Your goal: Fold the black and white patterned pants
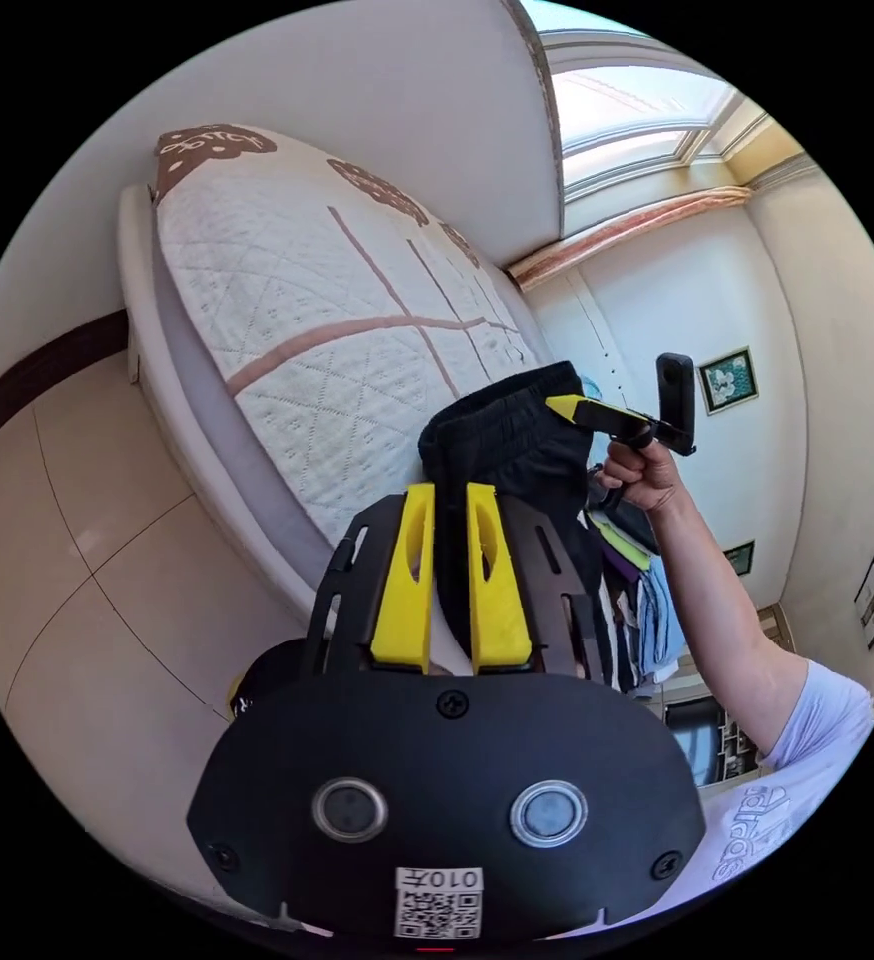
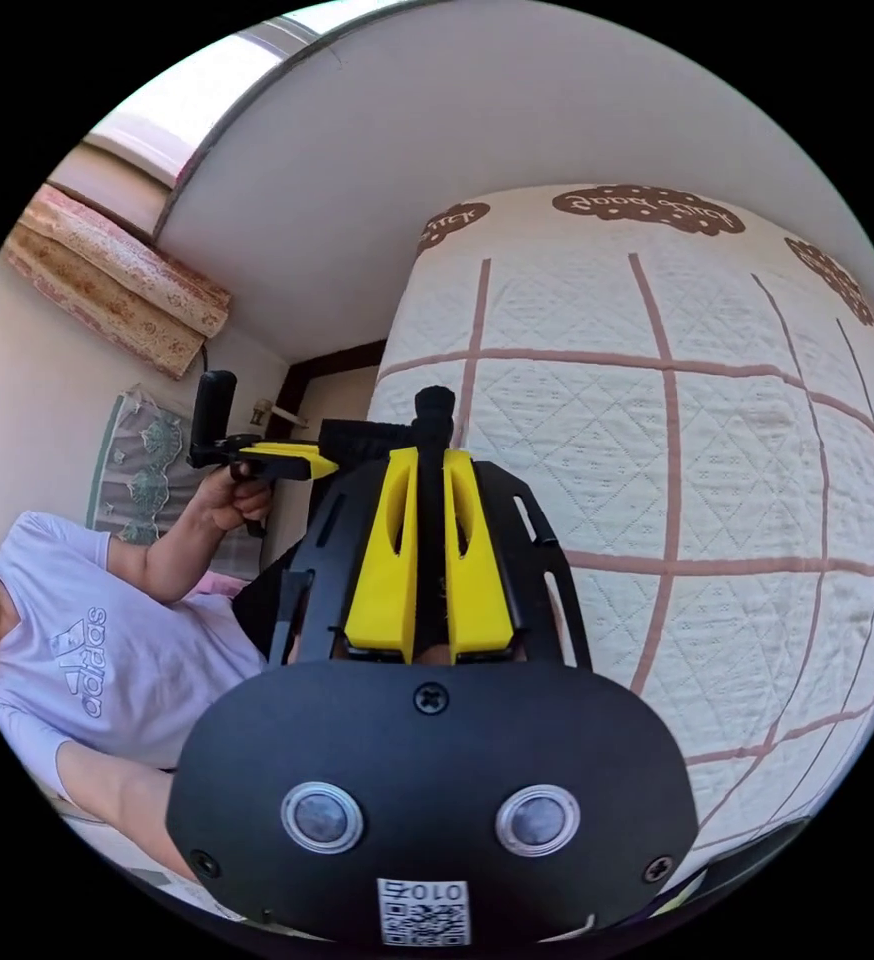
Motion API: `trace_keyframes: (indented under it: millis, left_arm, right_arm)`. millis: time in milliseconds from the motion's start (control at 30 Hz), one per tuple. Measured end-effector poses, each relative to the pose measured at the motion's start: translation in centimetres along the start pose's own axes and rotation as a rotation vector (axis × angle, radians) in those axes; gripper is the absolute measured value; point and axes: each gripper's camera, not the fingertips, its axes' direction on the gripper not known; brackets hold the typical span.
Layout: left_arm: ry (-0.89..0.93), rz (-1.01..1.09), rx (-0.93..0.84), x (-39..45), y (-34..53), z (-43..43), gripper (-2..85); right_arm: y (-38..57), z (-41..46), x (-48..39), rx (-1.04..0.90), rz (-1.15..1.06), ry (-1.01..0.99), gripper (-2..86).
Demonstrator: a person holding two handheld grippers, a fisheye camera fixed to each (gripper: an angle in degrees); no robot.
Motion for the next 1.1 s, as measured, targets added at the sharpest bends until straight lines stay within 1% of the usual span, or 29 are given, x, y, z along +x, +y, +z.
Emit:
trace_keyframes:
  millis: [67,133,200,233,267,300,333,367,400,433,500,633,700,767,967,1100]
  left_arm:
    - [0.028,0.042,0.037,2.2,1.1,-1.3,5.6]
    - [0.024,0.161,0.073,6.5,2.3,-2.9,5.2]
    - [-0.049,0.432,0.1,15.2,4.8,-4.5,4.8]
    - [-0.072,0.517,0.104,17.8,5.8,-4.7,4.8]
    - [-0.11,0.687,0.108,23.0,7.9,-4.8,4.7]
    - [-0.126,0.853,0.106,28.0,10.5,-4.5,4.7]
    - [-0.126,0.934,0.102,30.3,12.0,-4.1,4.7]
    - [-0.12,1.076,0.081,34.3,15.0,-3.1,4.8]
    - [-0.108,1.192,0.046,37.8,18.0,-1.6,4.9]
    - [-0.102,1.247,0.027,39.4,19.7,-0.7,4.9]
    - [-0.08,1.415,-0.039,43.8,26.0,3.1,5.2]
    - [-0.082,1.583,-0.117,47.5,34.4,9.1,5.7]
    - [-0.108,1.668,-0.164,49.0,38.9,12.3,6.0]
    - [-0.117,1.717,-0.182,49.7,41.6,13.8,6.2]
    - [-0.121,1.753,-0.237,50.9,46.3,18.1,6.5]
    - [-0.095,1.775,-0.277,51.1,48.6,20.8,7.0]
  right_arm:
    - [2.0,-2.0,-0.8,0.04,-0.046,-0.017,3.4]
    - [6.1,-6.1,-2.5,0.12,-0.135,-0.041,3.4]
    - [10.4,-9.7,-4.2,0.185,-0.204,-0.025,3.4]
    - [14.1,-12.1,-5.5,0.229,-0.243,-0.005,3.4]
    - [16.1,-13.2,-6.1,0.25,-0.258,0.004,3.4]
    - [20.3,-15.3,-7.2,0.289,-0.277,0.02,3.4]
    - [24.9,-16.8,-8.2,0.31,-0.283,0.036,3.4]
    - [27.2,-17.4,-8.7,0.317,-0.284,0.045,3.5]
    - [31.9,-18.2,-9.5,0.322,-0.276,0.059,3.5]
    - [36.4,-18.5,-9.9,0.319,-0.25,0.061,3.5]
    - [42.6,-18.1,-10.0,0.338,-0.184,0.044,3.5]
    - [53.5,-15.1,-9.6,0.391,-0.032,0.027,3.7]
    - [56.8,-14.1,-9.5,0.402,0.008,0.01,3.9]
    - [59.4,-13.5,-9.6,0.417,0.016,0.001,4.1]
    - [65.7,-12.2,-9.2,0.416,0.12,-0.055,6.5]
    - [70.2,-11.6,-10.3,0.392,0.247,-0.028,9.2]
